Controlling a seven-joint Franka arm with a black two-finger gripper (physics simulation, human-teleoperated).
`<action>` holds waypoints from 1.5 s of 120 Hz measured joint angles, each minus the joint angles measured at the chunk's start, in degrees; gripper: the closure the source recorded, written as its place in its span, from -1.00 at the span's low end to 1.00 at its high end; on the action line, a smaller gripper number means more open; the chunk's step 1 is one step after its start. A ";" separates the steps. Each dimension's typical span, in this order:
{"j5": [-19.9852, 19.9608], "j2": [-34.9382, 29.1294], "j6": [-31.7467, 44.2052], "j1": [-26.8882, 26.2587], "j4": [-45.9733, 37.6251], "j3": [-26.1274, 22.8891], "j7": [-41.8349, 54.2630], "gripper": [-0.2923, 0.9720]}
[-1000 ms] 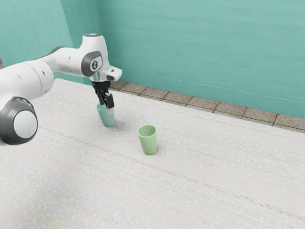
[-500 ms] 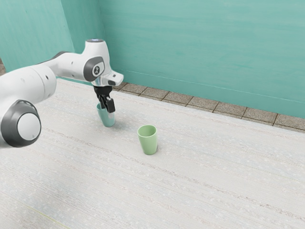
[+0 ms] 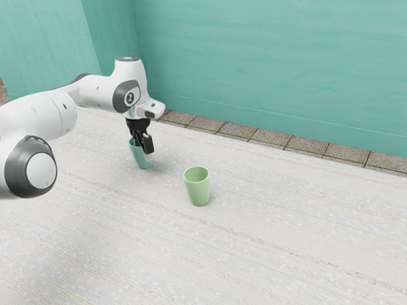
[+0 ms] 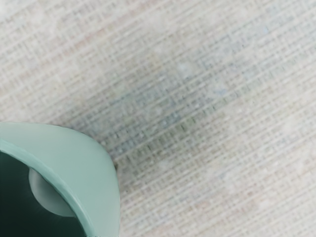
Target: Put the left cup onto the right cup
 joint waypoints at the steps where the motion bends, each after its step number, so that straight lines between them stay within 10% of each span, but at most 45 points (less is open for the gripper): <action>1: 0.00 0.00 0.00 0.00 0.01 0.00 0.00 -0.49; 180: 0.02 0.63 0.10 0.49 0.97 0.41 1.65 0.38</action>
